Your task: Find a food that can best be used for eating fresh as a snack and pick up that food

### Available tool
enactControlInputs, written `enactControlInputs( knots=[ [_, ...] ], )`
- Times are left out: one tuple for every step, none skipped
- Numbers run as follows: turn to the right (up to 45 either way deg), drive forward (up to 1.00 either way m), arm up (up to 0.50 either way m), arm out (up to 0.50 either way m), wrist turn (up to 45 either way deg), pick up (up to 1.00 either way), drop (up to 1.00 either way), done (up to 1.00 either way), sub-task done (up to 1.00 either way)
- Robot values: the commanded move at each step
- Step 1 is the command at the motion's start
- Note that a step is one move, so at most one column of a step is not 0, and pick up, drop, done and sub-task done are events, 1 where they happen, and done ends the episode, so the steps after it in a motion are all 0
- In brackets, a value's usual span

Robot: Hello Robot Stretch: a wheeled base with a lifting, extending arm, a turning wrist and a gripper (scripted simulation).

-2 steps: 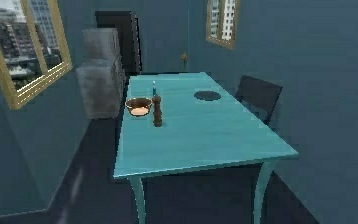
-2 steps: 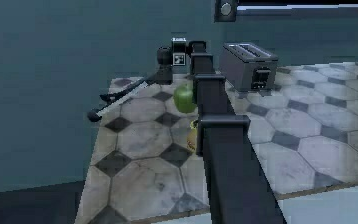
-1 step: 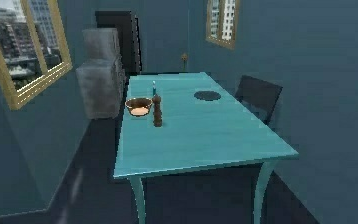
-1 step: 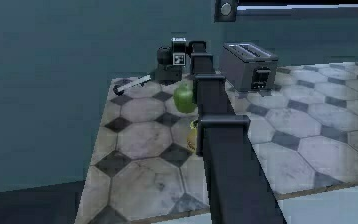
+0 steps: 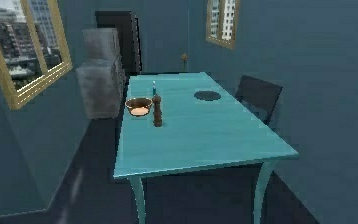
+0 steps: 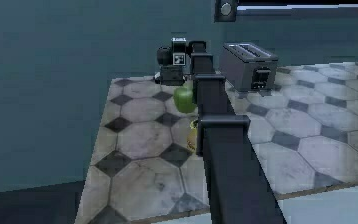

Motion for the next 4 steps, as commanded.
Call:
enactControlInputs(
  knots=[
    [0.0, 0.0, 0.0, 0.0, 15.0, 0.0, 0.0, 0.0, 0.0],
    [0.0, 0.0, -0.08, 0.0, 0.0, 0.0, 0.0, 0.0, 0.0],
    [0.0, 0.0, 0.0, 0.0, 0.0, 1.0, 0.0, 0.0, 0.0],
    [0.0, 0.0, 0.08, 0.0, 0.0, 0.0, 0.0, 0.0, 0.0]
  ],
)
